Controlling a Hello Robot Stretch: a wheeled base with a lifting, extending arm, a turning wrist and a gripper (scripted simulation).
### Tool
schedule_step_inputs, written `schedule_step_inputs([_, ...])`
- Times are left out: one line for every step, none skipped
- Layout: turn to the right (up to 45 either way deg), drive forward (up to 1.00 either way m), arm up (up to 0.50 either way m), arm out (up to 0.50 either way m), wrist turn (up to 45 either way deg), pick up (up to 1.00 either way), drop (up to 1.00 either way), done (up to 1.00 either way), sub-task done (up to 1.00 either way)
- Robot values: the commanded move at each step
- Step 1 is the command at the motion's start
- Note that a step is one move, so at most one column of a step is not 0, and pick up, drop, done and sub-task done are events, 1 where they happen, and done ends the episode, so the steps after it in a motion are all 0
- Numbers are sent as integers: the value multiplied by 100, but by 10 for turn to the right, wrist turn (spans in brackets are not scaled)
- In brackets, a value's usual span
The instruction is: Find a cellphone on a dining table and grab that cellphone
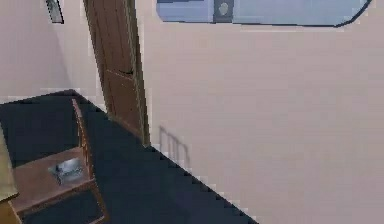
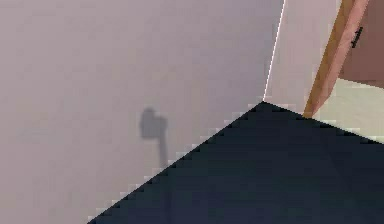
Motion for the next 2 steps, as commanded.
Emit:
schedule_step_inputs([-60,0,0,0,0,0,0,0,0])
schedule_step_inputs([0,70,0,0,0,0,0,0,0])
